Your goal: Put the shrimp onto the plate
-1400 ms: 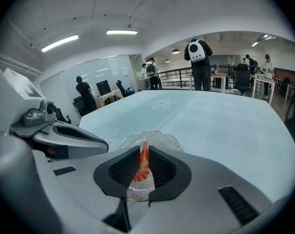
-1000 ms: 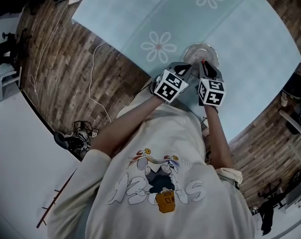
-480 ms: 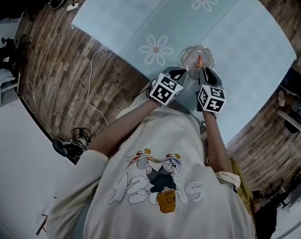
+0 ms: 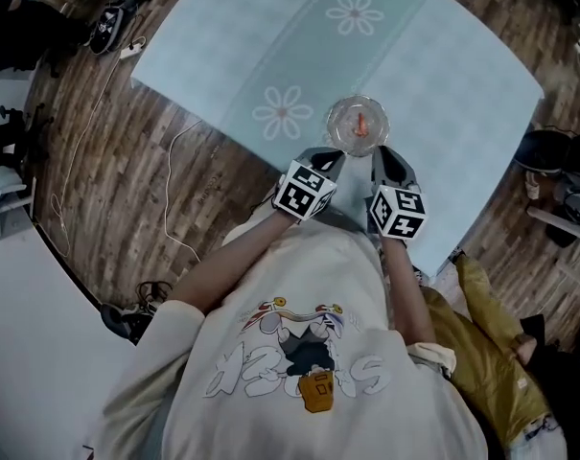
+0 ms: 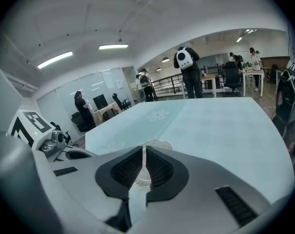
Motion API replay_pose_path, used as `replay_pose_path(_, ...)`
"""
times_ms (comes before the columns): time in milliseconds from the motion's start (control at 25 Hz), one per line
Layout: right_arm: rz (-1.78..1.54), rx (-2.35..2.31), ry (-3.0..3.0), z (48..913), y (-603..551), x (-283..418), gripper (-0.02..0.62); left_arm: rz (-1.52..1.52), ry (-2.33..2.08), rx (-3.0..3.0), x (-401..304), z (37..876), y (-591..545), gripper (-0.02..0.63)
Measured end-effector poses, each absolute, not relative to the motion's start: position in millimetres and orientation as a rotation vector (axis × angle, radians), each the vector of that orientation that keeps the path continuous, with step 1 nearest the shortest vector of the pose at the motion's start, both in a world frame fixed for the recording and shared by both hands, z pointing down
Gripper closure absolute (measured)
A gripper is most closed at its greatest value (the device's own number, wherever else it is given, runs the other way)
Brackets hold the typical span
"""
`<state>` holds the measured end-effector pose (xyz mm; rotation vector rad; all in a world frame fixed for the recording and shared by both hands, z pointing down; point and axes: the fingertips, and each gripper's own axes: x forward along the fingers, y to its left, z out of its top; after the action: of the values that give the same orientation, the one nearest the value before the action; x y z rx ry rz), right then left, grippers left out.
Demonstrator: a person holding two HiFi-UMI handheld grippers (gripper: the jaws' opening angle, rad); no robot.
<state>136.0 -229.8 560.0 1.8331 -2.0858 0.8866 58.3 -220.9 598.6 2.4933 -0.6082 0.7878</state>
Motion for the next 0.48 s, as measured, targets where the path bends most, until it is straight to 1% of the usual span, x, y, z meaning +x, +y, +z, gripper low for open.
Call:
replay_pose_path(280, 0.782, 1.862, -2.169, 510.4, -194.2, 131.1, 0.552, 0.688, -0.677, 2.561, 53.4, 545.4, -202.6, 0.603)
replay_pose_path(480, 0.768, 1.865, -2.203, 486.9, -159.9, 124.0, 0.552, 0.608, -0.723, 2.619, 47.8, 499.1, -181.1, 0.603)
